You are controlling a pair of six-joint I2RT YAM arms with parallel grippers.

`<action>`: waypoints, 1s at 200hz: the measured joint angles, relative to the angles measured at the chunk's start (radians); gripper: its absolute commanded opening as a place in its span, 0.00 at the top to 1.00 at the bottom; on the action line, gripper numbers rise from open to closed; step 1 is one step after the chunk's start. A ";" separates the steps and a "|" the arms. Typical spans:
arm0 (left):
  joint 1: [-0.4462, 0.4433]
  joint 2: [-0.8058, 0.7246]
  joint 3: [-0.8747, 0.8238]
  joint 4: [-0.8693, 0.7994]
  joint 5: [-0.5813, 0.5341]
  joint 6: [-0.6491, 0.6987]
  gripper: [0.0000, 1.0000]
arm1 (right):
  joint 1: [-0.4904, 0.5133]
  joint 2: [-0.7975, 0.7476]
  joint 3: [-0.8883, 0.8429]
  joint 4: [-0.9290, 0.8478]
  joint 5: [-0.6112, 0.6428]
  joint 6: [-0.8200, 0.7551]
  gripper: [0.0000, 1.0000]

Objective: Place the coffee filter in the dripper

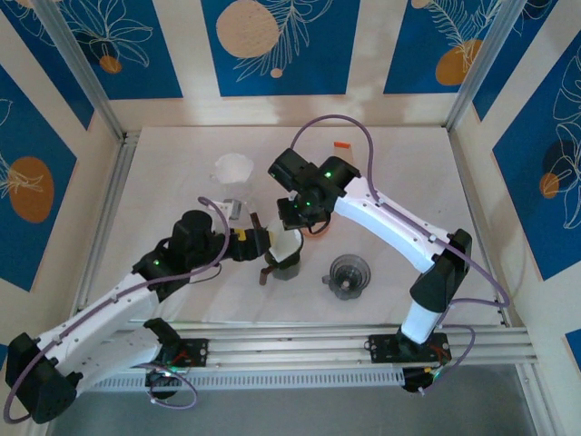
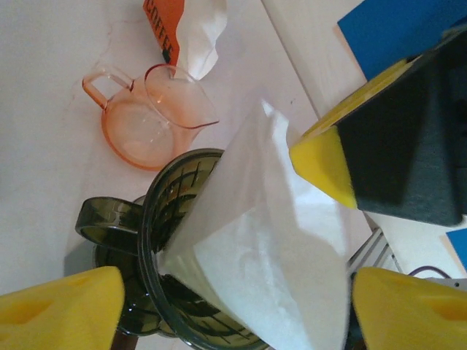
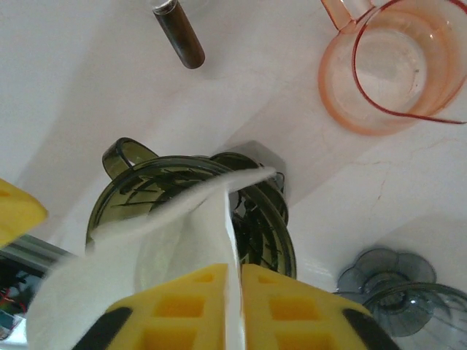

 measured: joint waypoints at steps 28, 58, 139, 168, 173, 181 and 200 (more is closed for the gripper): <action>0.004 0.005 -0.005 -0.001 -0.001 -0.002 0.30 | 0.018 -0.013 -0.006 0.036 0.036 -0.028 0.52; 0.013 0.004 -0.009 -0.006 -0.001 -0.002 0.30 | 0.043 -0.101 -0.073 0.101 0.074 -0.049 0.50; 0.015 0.005 -0.013 -0.006 -0.001 -0.003 0.28 | 0.110 -0.163 -0.142 0.188 0.090 -0.077 0.64; 0.015 0.004 -0.013 -0.014 -0.001 -0.003 0.27 | 0.110 -0.143 -0.144 0.186 0.091 -0.079 0.87; 0.015 0.004 -0.013 -0.015 -0.001 -0.002 0.27 | 0.110 -0.140 -0.145 0.187 0.091 -0.077 0.90; 0.017 0.004 -0.013 -0.016 -0.001 -0.003 0.26 | 0.110 -0.135 -0.147 0.186 0.092 -0.082 0.95; 0.022 0.000 -0.013 -0.019 -0.003 -0.003 0.25 | 0.110 -0.124 -0.148 0.185 0.105 -0.089 1.00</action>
